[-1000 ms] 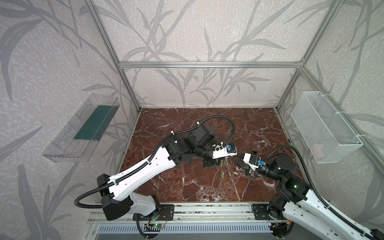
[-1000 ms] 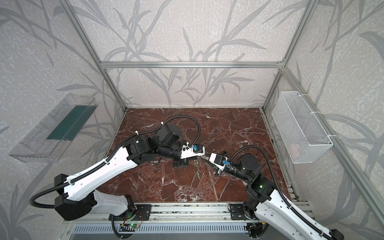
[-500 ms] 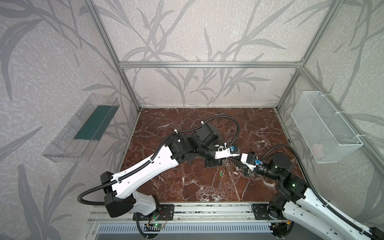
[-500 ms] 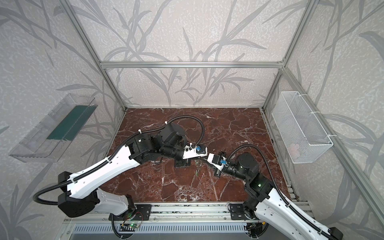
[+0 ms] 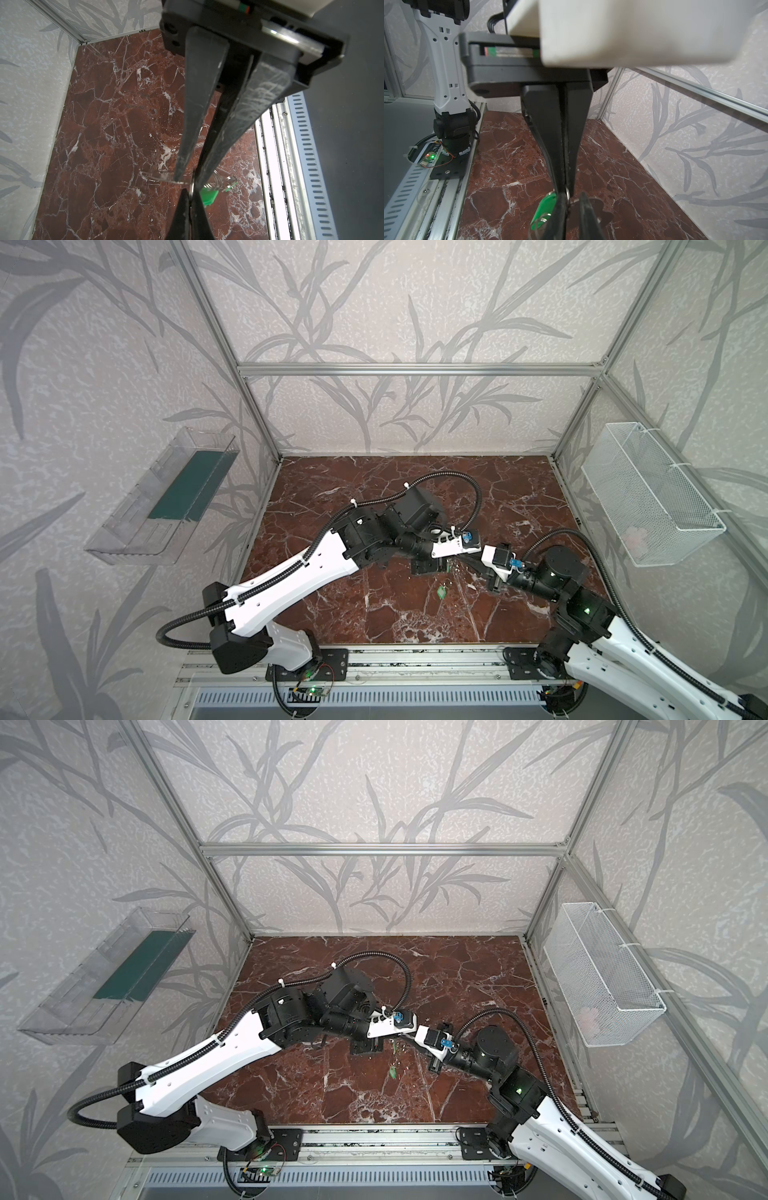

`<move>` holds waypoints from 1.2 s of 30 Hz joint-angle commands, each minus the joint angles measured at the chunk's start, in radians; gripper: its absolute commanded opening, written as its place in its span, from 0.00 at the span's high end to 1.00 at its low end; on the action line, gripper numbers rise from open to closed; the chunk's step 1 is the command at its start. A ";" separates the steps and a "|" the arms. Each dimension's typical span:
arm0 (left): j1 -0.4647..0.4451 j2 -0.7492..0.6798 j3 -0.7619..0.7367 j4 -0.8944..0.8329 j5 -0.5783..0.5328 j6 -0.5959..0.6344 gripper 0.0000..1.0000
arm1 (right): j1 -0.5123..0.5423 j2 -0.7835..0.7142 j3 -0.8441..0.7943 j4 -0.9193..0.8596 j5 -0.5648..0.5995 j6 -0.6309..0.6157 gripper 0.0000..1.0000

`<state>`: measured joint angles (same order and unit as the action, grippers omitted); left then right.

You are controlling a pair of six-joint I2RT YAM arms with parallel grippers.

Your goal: Put the keys on the keyring

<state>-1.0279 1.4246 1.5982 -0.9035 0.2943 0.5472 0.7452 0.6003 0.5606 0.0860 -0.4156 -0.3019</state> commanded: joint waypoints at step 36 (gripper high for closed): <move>0.025 -0.288 -0.463 0.565 -0.057 -0.258 0.68 | 0.003 0.030 -0.042 0.192 0.075 0.119 1.00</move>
<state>-1.0073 1.1496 1.1660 -0.4557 0.2539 0.3622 0.7452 0.6346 0.5186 0.1955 -0.3584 -0.2035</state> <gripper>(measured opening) 0.324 0.048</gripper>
